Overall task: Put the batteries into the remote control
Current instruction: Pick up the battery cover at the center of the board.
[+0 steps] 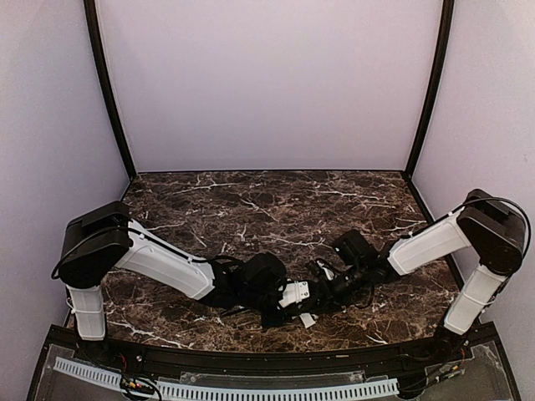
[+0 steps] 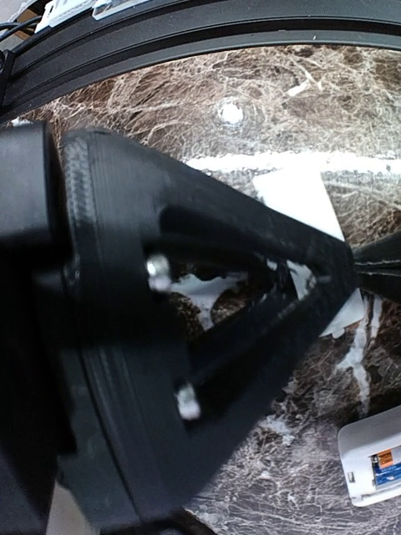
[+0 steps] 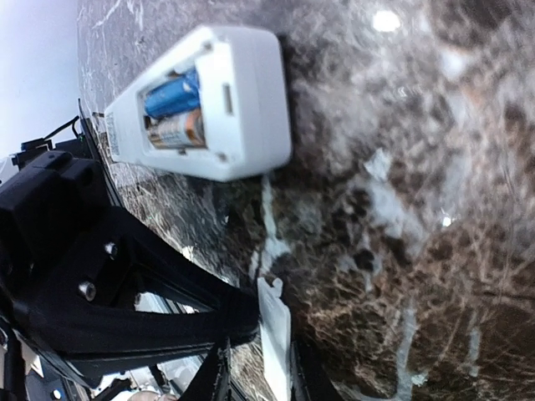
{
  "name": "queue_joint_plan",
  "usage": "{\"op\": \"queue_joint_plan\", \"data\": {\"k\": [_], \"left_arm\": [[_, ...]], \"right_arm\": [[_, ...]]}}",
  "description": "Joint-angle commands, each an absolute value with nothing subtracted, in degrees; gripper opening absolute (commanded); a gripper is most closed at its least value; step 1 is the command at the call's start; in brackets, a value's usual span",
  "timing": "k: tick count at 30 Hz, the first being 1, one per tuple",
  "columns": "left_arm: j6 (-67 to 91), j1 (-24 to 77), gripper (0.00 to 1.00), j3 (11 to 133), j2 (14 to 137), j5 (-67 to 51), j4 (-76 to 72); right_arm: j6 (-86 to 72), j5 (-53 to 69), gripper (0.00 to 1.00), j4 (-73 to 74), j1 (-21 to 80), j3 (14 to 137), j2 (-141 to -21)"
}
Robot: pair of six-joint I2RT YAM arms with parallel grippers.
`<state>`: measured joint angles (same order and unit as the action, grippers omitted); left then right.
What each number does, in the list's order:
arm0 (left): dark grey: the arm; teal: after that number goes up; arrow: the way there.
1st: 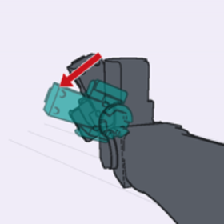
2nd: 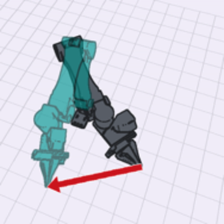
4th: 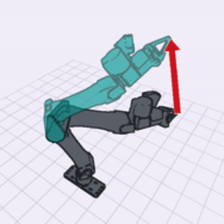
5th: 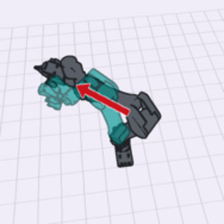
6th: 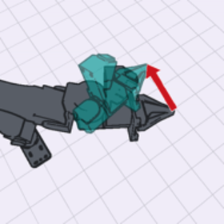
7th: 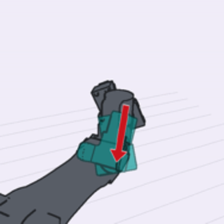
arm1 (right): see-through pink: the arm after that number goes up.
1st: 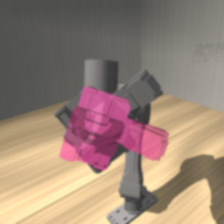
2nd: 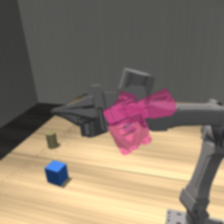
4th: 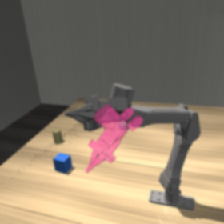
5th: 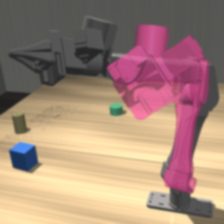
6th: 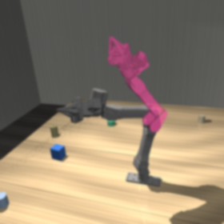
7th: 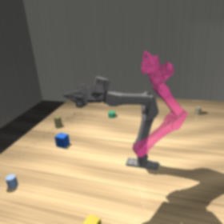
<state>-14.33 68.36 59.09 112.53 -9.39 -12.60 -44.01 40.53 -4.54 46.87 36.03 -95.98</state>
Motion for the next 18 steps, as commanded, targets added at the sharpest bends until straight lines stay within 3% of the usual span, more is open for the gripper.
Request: {"op": "queue_joint_plan", "data": {"k": [1,12,18], "left_arm": [[-14.08,68.38,0.00,56.84,113.43,-8.55,-8.69],[-13.17,68.38,0.00,56.28,113.59,-8.77,-9.21],[-10.72,67.13,0.00,54.18,108.06,-11.21,-9.42]], "right_arm": [[-46.23,43.26,0.18,-6.76,47.52,33.93,-95.86],[-47.98,44.38,0.00,-12.04,48.69,34.77,-97.33],[-42.16,41.94,0.00,-2.58,48.69,37.28,-94.82]]}}
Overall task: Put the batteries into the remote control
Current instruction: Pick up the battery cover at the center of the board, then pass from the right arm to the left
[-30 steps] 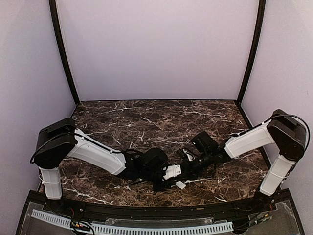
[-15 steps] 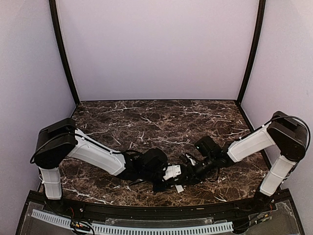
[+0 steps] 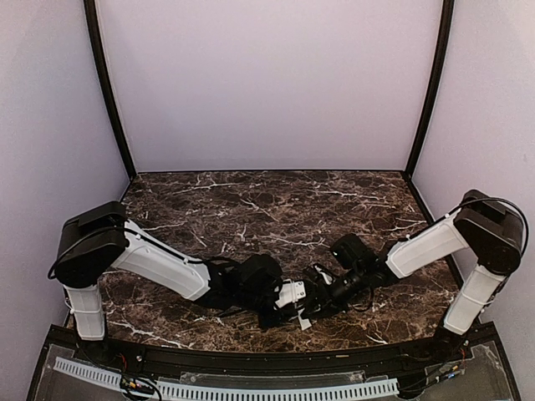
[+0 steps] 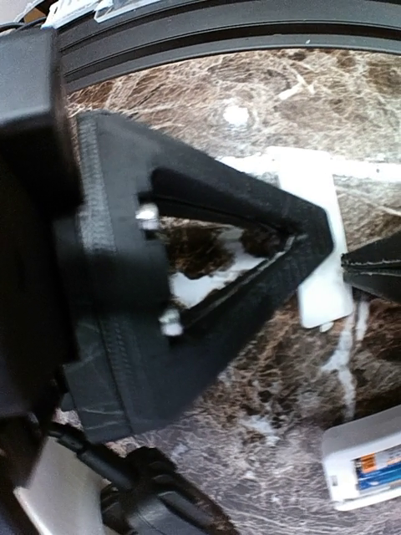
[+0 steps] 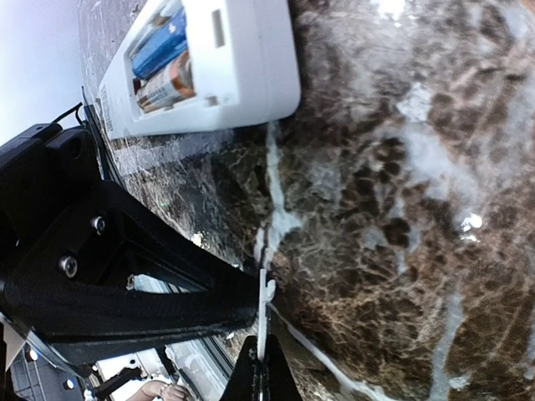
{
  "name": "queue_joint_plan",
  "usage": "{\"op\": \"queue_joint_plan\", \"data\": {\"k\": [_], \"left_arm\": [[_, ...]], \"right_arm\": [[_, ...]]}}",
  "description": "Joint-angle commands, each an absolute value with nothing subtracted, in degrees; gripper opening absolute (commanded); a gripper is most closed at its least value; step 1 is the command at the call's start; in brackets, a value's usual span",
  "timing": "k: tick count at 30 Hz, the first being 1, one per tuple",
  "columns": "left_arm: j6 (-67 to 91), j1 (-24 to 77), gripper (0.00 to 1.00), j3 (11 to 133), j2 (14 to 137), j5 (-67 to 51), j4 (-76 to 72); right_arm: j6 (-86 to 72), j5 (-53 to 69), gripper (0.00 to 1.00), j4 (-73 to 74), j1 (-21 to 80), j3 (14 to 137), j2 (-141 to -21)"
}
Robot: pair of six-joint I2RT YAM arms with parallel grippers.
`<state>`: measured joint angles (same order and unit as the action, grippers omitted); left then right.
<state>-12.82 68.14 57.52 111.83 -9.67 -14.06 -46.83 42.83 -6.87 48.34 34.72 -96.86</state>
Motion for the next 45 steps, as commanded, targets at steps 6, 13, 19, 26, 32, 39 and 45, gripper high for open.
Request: {"op": "queue_joint_plan", "data": {"k": [6,13,19,26,32,39,45], "left_arm": [[-7.55,65.48,0.20,50.42,95.58,-15.31,-7.00],[-3.73,64.87,0.38,51.35,77.94,-19.52,-0.45],[-0.35,64.34,0.50,56.68,71.85,-20.65,-2.75],[-1.11,63.88,0.65,63.02,72.75,-21.48,-8.48],[-2.73,63.24,0.48,68.64,76.61,-22.66,-7.52],[-5.05,62.82,0.18,70.89,78.11,-25.00,-6.37],[-6.06,62.67,0.11,71.37,78.90,-27.27,-6.78]], "right_arm": [[-26.11,40.46,0.00,14.56,48.69,44.80,-85.77],[-7.13,40.90,0.00,21.45,49.20,54.93,-69.73],[-2.35,42.86,0.00,13.00,49.22,62.26,-67.15],[-3.03,47.49,0.00,0.44,49.86,66.44,-68.87],[-2.34,48.60,0.00,-2.28,50.63,67.09,-69.00],[-2.86,49.14,0.00,-3.86,50.71,65.92,-68.38],[-2.17,48.75,0.00,-2.81,50.71,66.26,-69.60]]}}
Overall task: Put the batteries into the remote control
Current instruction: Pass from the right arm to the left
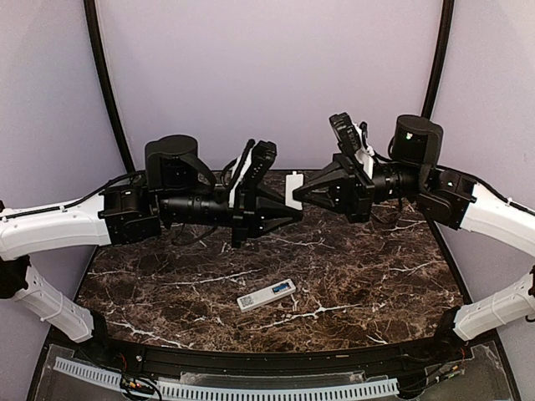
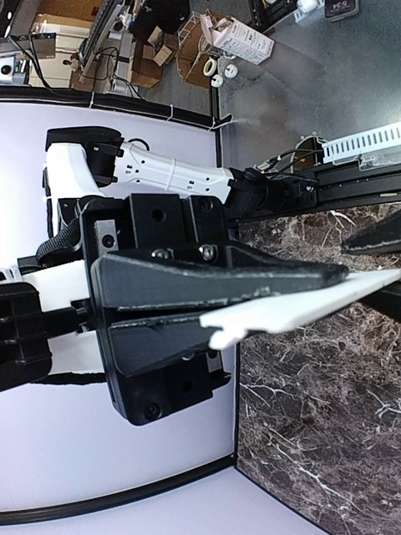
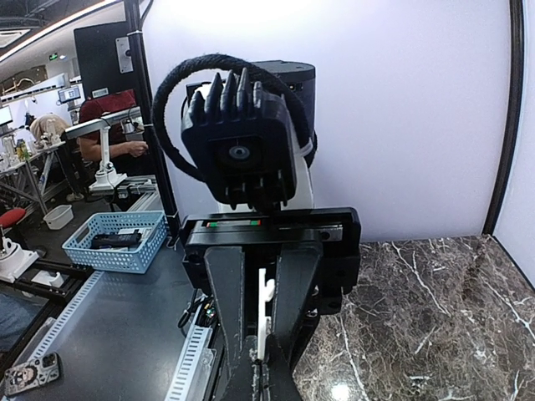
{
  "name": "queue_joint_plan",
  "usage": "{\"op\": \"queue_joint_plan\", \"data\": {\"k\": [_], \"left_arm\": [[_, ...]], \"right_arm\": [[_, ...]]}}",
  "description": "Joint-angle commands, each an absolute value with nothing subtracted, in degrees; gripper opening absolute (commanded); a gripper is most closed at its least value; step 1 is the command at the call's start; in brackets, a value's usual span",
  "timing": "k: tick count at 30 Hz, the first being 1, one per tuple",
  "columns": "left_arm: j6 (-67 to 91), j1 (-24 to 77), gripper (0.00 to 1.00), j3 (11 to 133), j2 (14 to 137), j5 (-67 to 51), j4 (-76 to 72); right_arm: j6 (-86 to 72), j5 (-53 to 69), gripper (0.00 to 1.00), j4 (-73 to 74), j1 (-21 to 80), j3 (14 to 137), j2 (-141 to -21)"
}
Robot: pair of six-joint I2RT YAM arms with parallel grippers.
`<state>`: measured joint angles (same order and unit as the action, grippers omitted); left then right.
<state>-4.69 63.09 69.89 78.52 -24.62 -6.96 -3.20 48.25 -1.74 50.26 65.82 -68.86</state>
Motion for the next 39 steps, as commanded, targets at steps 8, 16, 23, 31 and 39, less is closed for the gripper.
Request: {"op": "queue_joint_plan", "data": {"k": [8,16,23,31,39], "left_arm": [[-6.45,62.69,0.01,69.64,77.43,-26.91,-8.28],[-7.38,62.69,0.00,68.31,76.57,-27.29,-8.67],[-7.58,62.70,0.00,68.68,77.39,-28.47,-8.09],[-7.76,62.67,0.00,69.62,77.88,-27.51,-5.60],[-6.20,62.46,0.00,70.41,78.57,-26.31,-4.42]], "right_arm": [[-0.97,48.03,0.00,-1.63,50.71,66.28,-69.46],[-1.65,47.66,0.00,-2.10,50.70,66.08,-69.47],[-5.06,47.13,0.30,-6.56,51.01,66.47,-71.27],[-5.09,47.67,0.22,-5.99,51.89,67.96,-73.30],[-3.31,46.77,0.08,-5.20,52.72,67.81,-73.02]]}}
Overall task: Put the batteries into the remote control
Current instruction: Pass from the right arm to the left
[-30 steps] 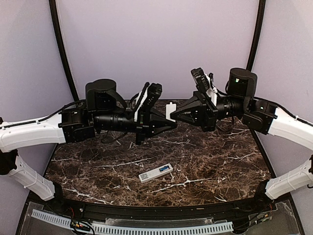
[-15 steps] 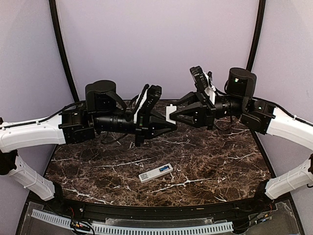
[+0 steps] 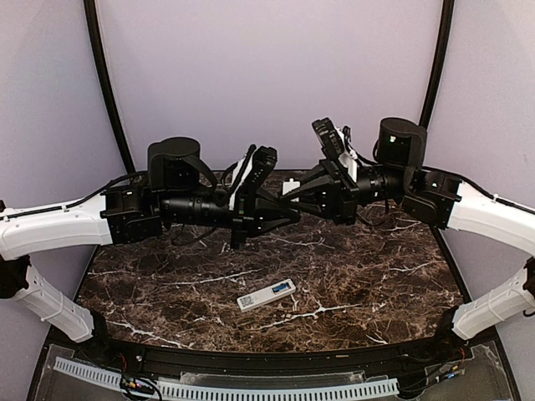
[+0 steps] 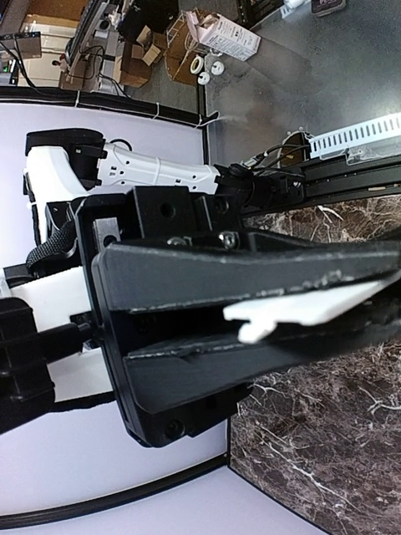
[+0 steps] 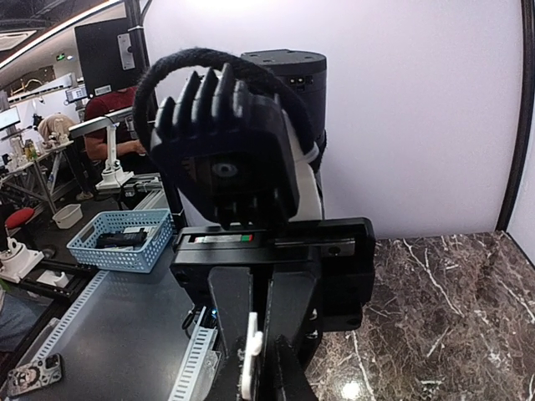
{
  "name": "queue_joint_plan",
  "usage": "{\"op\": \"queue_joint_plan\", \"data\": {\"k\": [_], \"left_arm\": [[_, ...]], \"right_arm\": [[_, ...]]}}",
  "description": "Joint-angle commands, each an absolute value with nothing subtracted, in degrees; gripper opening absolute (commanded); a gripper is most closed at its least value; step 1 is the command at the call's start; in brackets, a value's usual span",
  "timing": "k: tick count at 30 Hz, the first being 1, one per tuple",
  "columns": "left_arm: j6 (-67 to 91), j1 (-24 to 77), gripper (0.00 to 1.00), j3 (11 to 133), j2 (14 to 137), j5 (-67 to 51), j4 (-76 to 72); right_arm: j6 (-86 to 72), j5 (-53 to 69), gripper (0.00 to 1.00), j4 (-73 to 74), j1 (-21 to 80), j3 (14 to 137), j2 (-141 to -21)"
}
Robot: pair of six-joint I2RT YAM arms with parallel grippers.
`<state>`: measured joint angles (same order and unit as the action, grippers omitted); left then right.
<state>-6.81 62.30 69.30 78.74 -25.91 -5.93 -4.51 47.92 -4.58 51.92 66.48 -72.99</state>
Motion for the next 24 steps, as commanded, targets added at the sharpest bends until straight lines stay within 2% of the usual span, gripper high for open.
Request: {"op": "queue_joint_plan", "data": {"k": [1,4,13,24], "left_arm": [[-5.87,62.39,0.00,70.53,78.62,-26.25,-4.36],[-1.77,61.27,0.00,70.72,78.85,-26.81,-4.73],[11.17,58.46,0.00,70.12,79.26,-32.02,-9.29],[13.37,57.84,0.00,69.62,79.39,-35.01,-12.17]], "right_arm": [[-2.76,46.39,0.06,-5.11,52.84,67.51,-72.71],[0.28,43.98,0.00,-5.12,53.73,66.56,-71.61],[11.98,36.15,0.00,-1.99,56.46,64.31,-69.03],[16.64,33.72,0.00,-0.20,57.34,64.03,-69.05]]}}
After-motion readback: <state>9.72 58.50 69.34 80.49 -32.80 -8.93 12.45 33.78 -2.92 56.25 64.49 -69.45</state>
